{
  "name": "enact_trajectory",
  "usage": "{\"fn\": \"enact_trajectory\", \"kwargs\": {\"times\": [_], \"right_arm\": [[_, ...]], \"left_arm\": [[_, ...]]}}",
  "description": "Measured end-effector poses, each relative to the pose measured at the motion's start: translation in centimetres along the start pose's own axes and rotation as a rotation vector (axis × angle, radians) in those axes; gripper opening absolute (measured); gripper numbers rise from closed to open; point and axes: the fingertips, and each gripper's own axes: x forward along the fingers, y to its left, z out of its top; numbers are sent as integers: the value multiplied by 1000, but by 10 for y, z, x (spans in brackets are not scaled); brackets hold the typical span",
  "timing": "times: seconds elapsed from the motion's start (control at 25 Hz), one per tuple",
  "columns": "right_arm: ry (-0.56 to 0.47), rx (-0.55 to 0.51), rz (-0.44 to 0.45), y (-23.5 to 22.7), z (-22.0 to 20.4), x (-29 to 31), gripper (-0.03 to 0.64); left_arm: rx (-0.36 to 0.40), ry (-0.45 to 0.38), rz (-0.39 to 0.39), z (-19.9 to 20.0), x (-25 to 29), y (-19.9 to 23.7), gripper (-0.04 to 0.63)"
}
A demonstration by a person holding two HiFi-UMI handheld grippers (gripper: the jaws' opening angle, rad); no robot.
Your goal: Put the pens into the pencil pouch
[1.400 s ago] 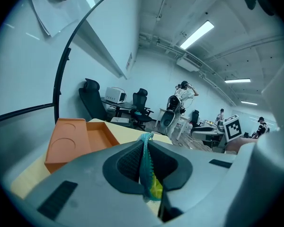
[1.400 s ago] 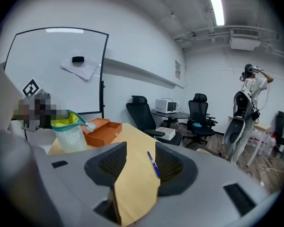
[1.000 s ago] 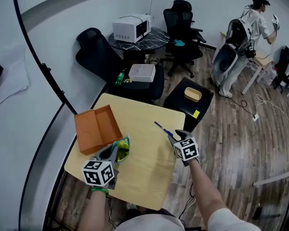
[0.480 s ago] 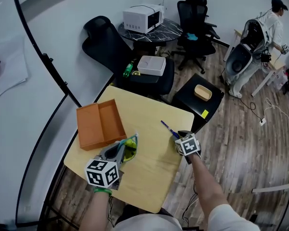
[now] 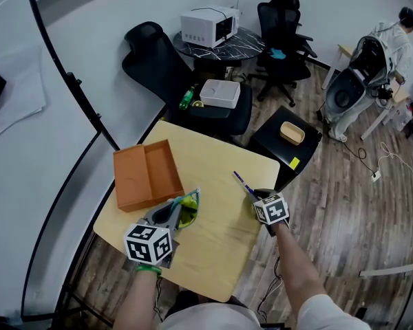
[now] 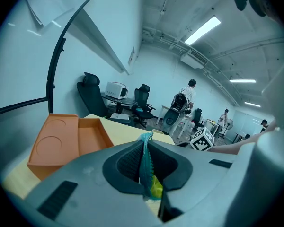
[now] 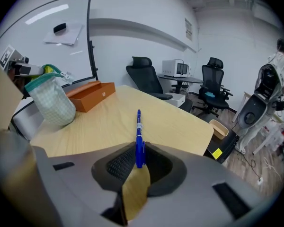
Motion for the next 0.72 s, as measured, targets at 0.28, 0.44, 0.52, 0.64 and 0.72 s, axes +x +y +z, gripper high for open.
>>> {"fn": "enact_trajectory", "kwargs": {"times": [0.28,0.44,0.52,0.64,0.72], "right_arm": [[-176,-29,-26,25,42,-61,60],[-274,-59,-35,51,62,-106,60],[-314,-65,-39,62,68,-126,60],[-365,-73,-39,80,72,-154,60],[-391,-77,-32,93,74,-170,60]], "left_arm": [[32,8,6,-5,-12,6,26],[57,14,19,-9,-27,12,26],[57,11,24,-11,-34,15,26],[54,2,24,-15,-44,16,26],[54,-4,20,-16,-50,16,26]]}}
